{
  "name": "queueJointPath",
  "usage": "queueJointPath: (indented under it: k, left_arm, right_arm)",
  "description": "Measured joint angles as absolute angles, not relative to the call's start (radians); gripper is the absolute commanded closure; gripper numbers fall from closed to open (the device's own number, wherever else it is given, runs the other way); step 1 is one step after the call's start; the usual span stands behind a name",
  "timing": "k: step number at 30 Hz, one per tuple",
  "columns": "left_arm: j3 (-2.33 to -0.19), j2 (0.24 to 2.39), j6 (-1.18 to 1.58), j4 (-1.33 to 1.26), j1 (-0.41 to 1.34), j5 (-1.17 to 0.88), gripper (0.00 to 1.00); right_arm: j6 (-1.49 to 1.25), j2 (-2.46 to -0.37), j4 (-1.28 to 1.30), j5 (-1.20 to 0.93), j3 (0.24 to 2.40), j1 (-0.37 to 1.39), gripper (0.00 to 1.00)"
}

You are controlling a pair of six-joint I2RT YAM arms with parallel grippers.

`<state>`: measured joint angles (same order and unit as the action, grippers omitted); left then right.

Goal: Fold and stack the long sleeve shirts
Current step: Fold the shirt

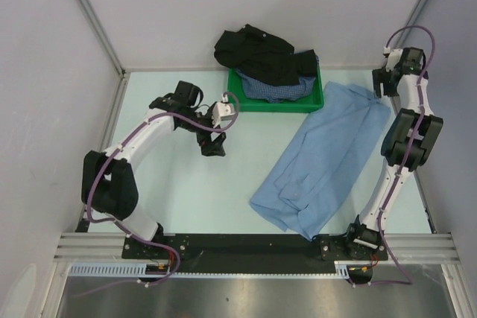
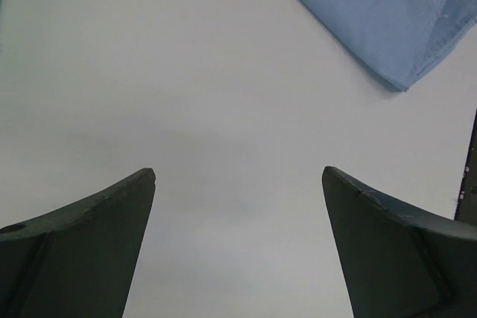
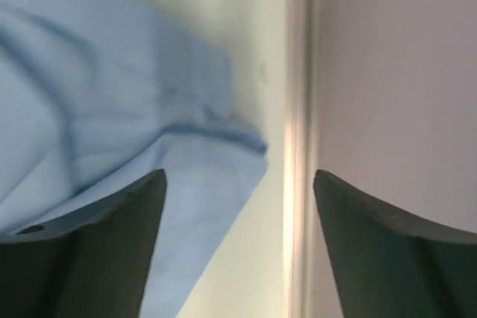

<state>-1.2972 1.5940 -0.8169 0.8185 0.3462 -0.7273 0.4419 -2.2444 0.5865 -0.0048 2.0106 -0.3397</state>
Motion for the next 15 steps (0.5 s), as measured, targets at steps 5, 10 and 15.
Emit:
queueJointPath:
  k: [5, 10, 15]
  left_arm:
    - [-1.279, 1.547, -0.905, 0.74, 0.347, -0.817, 0.01]
    - [-1.299, 1.519, -1.044, 0.722, 0.373, -0.897, 0.0]
    - [-1.264, 1.531, -1.262, 0.76, 0.466, -0.9, 0.01]
  right_arm:
    - [0.415, -1.989, 0.728, -0.213, 1.926, -0.379, 0.0]
    - [0.348, -1.515, 0.69, -0.5, 1.705, -0.357, 0.0]
    - [0.429, -1.251, 0.819, -0.632, 1.568, 0.052, 0.03]
